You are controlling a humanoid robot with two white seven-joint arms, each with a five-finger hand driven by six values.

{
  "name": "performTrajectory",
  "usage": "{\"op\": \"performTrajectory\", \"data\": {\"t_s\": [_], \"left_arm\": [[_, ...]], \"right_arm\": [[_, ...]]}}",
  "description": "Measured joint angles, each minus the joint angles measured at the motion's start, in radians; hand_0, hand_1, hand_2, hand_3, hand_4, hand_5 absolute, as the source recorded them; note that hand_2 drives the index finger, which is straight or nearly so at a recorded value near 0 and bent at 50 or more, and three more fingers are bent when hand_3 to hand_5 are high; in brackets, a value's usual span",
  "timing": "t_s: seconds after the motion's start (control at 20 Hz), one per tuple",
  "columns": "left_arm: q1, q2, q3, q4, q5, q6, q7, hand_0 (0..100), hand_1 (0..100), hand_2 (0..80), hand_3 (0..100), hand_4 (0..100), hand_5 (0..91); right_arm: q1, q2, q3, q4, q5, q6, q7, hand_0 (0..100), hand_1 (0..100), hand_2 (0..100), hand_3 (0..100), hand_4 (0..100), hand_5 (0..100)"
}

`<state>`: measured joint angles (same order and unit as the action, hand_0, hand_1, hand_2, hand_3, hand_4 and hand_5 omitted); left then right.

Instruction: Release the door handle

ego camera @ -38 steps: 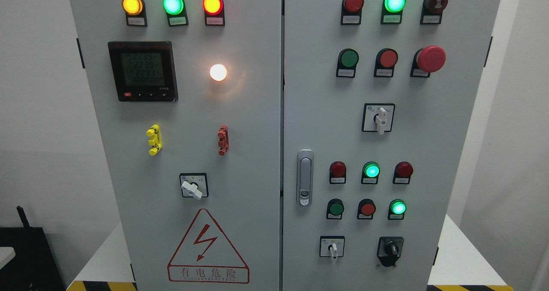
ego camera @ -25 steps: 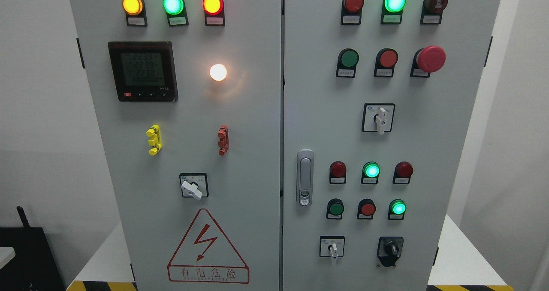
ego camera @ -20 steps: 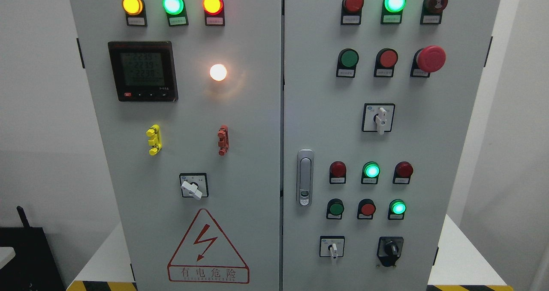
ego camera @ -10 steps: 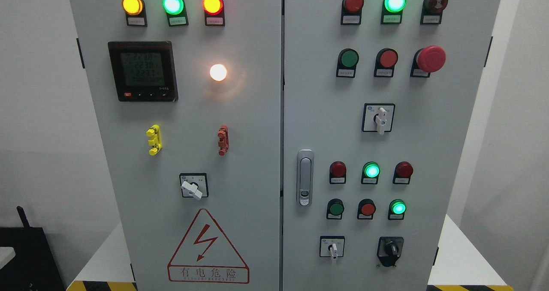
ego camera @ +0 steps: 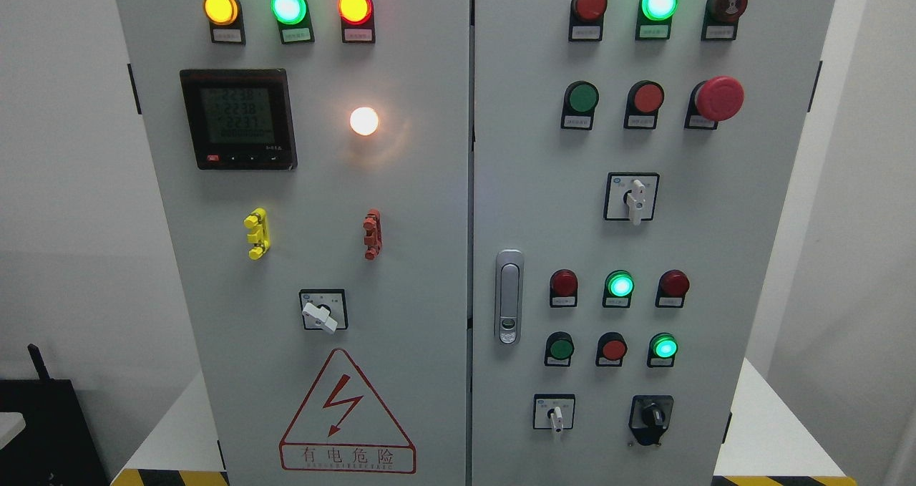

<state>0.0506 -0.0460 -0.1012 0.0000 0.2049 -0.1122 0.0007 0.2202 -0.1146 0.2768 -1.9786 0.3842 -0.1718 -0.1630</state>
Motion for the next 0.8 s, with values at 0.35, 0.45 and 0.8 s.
{"op": "performTrajectory", "data": {"t_s": [0.35, 0.45, 0.8], "left_arm": [[0.0, 0.0, 0.0, 0.0, 0.0, 0.0, 0.0, 12, 39, 0.0, 0, 0, 0.0], [0.0, 0.0, 0.0, 0.0, 0.0, 0.0, 0.0, 12, 39, 0.0, 0, 0, 0.0], [0.0, 0.0, 0.0, 0.0, 0.0, 0.0, 0.0, 12, 39, 0.0, 0, 0, 0.0]], "right_arm": [[-0.013, 0.051, -0.001, 0.026, 0.26, -0.03, -0.041, 45, 23, 0, 46, 38, 42], [-0.017, 0.061, -0.002, 0.031, 0.336, -0.031, -0.051, 39, 29, 0, 51, 42, 46], [-0.054, 0.107, -0.023, 0.051, 0.574, -0.02, -0.077, 28, 36, 0, 60, 49, 53]]}}
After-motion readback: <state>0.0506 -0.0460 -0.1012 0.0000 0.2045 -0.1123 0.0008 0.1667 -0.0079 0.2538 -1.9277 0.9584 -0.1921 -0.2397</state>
